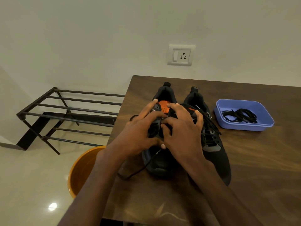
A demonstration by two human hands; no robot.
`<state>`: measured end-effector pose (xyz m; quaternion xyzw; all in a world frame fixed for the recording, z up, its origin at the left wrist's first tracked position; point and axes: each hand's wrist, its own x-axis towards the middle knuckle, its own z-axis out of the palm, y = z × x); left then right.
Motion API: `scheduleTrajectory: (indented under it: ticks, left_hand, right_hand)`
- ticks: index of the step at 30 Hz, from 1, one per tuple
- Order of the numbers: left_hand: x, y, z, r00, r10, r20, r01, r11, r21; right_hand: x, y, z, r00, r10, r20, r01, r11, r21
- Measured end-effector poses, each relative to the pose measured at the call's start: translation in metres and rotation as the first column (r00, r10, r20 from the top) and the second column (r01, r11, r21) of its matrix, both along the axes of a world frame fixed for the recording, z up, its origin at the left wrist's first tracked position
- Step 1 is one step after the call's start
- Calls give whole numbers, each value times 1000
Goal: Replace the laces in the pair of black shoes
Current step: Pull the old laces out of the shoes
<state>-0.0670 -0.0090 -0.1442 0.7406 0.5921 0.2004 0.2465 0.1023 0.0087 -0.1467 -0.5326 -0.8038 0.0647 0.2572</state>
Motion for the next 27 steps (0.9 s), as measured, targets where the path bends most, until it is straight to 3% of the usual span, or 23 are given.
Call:
scheduleTrajectory:
  ticks: [2,7,11,14,17,22,24,27]
  left_hand:
    - [0,3,2,997,2,83,-2,1000,1]
    - [-1,7,-2,992,16,129,-16,1000,-1]
    - [-4,8,-6,992,27,123,-32,999,41]
    - [-5,6,-8,986,25,165,-38,996,81]
    - [-5,8,-9,991,22,130,-34,995,89]
    - [-5,9,-10,987,19,158,-29,998,61]
    - [-5,9,-10,988,31,149,-41,997,64]
    - [-4,10,-11,992,38,117,-48,995,85]
  right_hand:
    - [5,1,-3,998,5,-60,-2,999,42]
    - [26,-4,-4,954,-85,-288,123,986,116]
    - [19,-1,2,988,-46,-144,77,975,210]
    - [4,3,1,1000,-16,15,14,995,96]
    - [-1,3,-7,999,-16,36,15,998,54]
    - [17,-7,0,921,-222,-319,298,930,213]
    - [25,-5,3,935,-231,-269,305,910,279]
    - [19,1,3,989,-138,-47,146,946,290]
